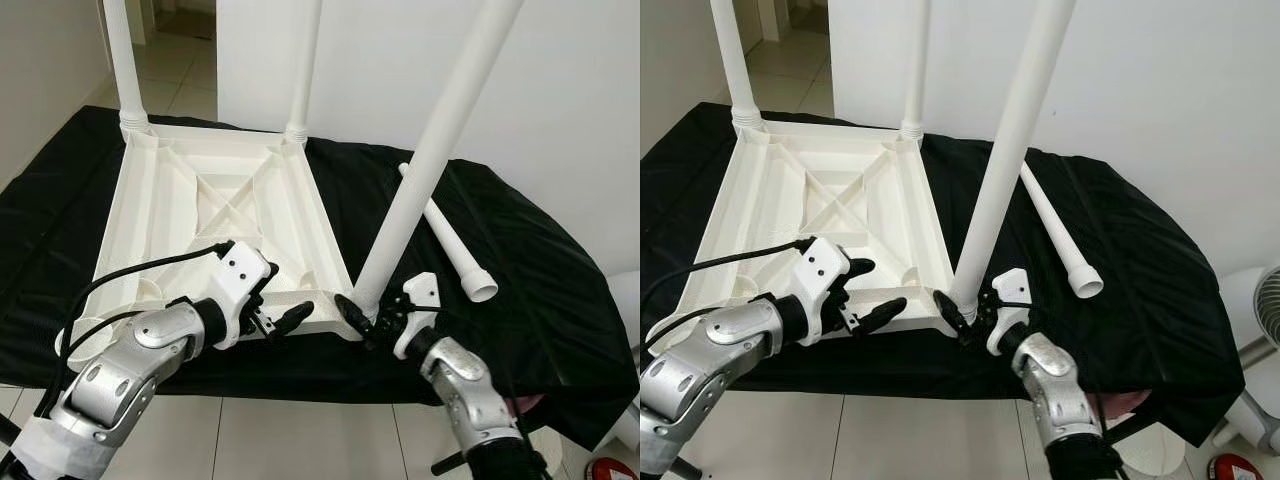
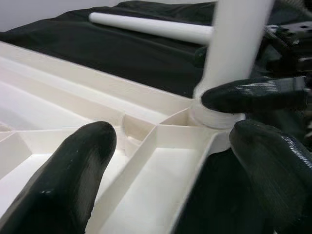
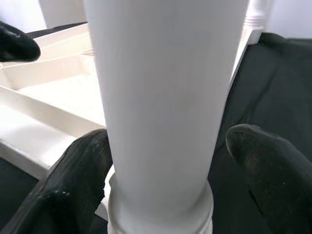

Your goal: Building children table

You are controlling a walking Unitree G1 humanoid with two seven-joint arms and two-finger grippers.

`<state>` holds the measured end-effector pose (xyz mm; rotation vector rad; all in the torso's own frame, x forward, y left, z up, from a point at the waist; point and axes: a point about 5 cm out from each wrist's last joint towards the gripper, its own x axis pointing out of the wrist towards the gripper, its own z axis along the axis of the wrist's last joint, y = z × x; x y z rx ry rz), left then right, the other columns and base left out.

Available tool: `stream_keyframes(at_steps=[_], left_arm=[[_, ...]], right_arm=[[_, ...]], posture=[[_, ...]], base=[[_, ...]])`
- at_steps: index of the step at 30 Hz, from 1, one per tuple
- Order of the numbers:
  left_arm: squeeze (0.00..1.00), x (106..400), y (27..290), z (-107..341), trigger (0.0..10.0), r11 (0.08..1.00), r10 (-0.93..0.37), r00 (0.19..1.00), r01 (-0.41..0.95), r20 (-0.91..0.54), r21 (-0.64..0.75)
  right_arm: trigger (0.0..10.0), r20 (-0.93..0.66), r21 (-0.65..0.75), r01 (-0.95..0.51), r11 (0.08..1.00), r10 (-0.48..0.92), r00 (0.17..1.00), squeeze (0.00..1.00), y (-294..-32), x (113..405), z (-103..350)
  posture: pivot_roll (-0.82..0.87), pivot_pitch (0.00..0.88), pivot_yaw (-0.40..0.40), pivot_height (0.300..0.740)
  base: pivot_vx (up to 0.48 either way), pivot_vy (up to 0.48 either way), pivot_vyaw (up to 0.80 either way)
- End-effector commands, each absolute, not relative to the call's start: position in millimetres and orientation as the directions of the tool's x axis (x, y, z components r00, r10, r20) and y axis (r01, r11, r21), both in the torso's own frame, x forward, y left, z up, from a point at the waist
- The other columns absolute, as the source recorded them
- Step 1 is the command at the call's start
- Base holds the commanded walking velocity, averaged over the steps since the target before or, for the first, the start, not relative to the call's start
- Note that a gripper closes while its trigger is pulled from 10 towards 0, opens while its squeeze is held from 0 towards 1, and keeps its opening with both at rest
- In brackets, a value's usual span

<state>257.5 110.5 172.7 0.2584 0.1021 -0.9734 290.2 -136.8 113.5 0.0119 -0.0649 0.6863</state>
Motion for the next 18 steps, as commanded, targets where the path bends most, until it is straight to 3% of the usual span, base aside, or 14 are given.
stream_keyframes(at_steps=[1, 18], left_arm=[[0.0, 246, 101, 170, 10.0, 0.39, -0.882, 0.411, 0.911, -0.229, 0.133], [0.0, 239, 93, 170, 10.0, 0.35, -0.899, 0.369, 0.929, -0.236, 0.119]], right_arm=[[10.0, 0.052, -0.01, -0.667, 0.745, 0.667, 0.744, 0.0, -144, 289, 116], [10.0, -0.008, -0.055, -0.733, 0.678, 0.733, 0.68, 0.0, -136, 316, 115]], posture=[[0.04, 0.0, -0.154, 0.74], [0.06, 0.0, -0.148, 0.74]], base=[[0.0, 0.0, 0.0], [0.0, 0.0, 0.0]])
